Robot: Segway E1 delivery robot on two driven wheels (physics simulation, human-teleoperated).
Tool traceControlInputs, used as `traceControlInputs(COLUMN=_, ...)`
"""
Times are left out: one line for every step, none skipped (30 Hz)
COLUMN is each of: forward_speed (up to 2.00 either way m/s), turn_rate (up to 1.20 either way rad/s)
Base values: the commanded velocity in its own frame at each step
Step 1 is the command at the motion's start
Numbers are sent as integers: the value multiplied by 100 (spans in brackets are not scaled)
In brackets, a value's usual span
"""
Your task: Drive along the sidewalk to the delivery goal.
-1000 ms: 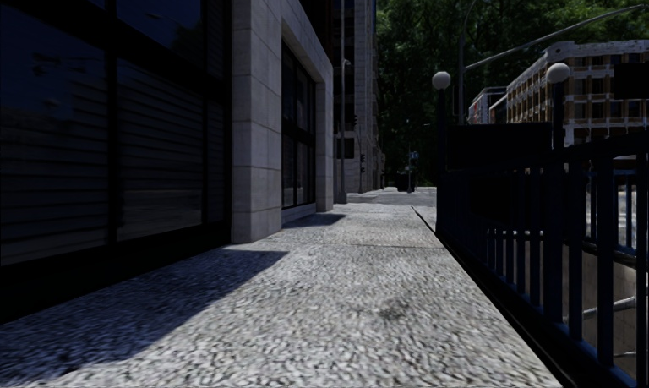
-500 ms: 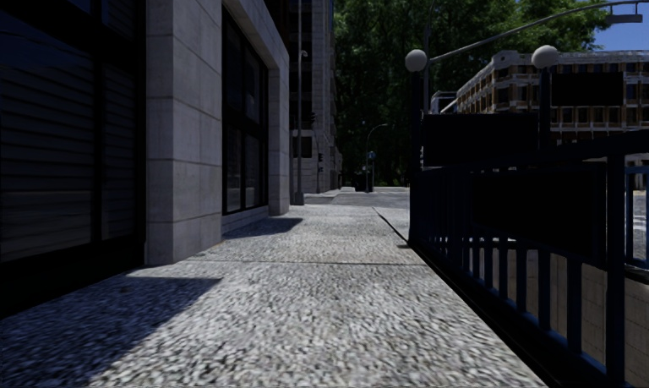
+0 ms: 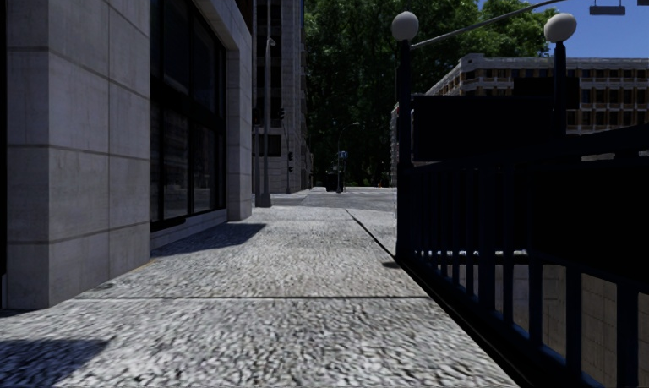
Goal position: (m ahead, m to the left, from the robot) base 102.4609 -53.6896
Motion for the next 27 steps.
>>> traceControlInputs(forward_speed=200, turn_rate=0)
traceControlInputs(forward_speed=200, turn_rate=0)
traceControlInputs(forward_speed=200, turn_rate=0)
traceControlInputs(forward_speed=200, turn_rate=0)
traceControlInputs(forward_speed=200, turn_rate=0)
traceControlInputs(forward_speed=200, turn_rate=0)
traceControlInputs(forward_speed=200, turn_rate=0)
traceControlInputs(forward_speed=200, turn_rate=0)
traceControlInputs(forward_speed=200, turn_rate=0)
traceControlInputs(forward_speed=200, turn_rate=0)
traceControlInputs(forward_speed=200, turn_rate=0)
traceControlInputs(forward_speed=200, turn_rate=0)
traceControlInputs(forward_speed=200, turn_rate=0)
traceControlInputs(forward_speed=200, turn_rate=0)
traceControlInputs(forward_speed=200, turn_rate=0)
traceControlInputs(forward_speed=200, turn_rate=0)
traceControlInputs(forward_speed=200, turn_rate=0)
traceControlInputs(forward_speed=200, turn_rate=0)
traceControlInputs(forward_speed=200, turn_rate=0)
traceControlInputs(forward_speed=200, turn_rate=0)
traceControlInputs(forward_speed=200, turn_rate=0)
traceControlInputs(forward_speed=200, turn_rate=0)
traceControlInputs(forward_speed=200, turn_rate=0)
traceControlInputs(forward_speed=200, turn_rate=0)
traceControlInputs(forward_speed=200, turn_rate=0)
traceControlInputs(forward_speed=200, turn_rate=0)
traceControlInputs(forward_speed=200, turn_rate=0)
